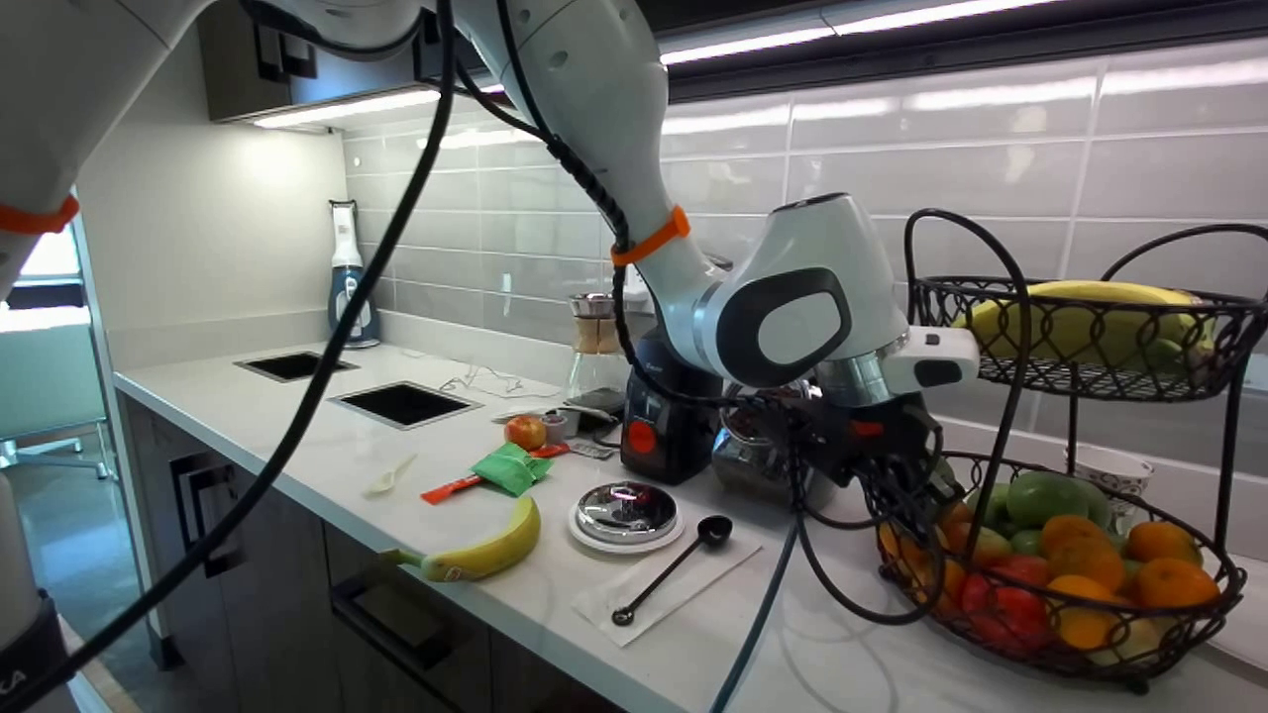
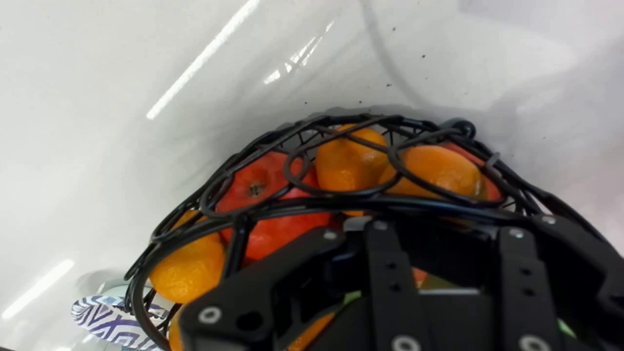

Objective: Pick up the fruit from the basket and put it on the table

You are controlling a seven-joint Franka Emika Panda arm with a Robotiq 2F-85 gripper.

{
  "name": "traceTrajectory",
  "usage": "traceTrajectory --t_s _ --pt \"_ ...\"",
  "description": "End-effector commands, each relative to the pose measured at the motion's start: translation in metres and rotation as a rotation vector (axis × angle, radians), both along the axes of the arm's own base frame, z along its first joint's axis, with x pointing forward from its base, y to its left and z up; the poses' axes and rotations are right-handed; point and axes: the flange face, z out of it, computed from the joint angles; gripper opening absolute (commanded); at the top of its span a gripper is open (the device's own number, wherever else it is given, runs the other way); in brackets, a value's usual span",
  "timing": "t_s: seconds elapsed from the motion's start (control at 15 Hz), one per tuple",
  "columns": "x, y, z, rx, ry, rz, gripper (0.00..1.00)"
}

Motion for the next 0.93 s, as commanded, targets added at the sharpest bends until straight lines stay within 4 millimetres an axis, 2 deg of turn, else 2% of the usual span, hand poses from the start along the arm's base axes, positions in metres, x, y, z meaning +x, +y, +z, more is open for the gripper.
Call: traceTrajectory --t_s 0.0,0.4,0.47,0.53,0.67,0.73,0.87 --pt "-0.001 0.002 -0.006 0.025 0.026 -0.010 0.00" --pt "-0.006 0.008 0.011 0.049 0.016 -0.009 0.00" --pt "-0.006 0.009 0.013 0.050 0.013 -0.011 0.04" --pt "-0.006 0.009 0.016 0.053 0.010 -0.012 0.27" --pt "-0.006 0.011 0.022 0.053 -0.006 -0.016 0.31" --pt "-0.006 0.012 0.025 0.049 -0.019 -0.016 0.36" --pt "-0.009 0.013 0.027 0.048 -0.019 -0.015 0.53"
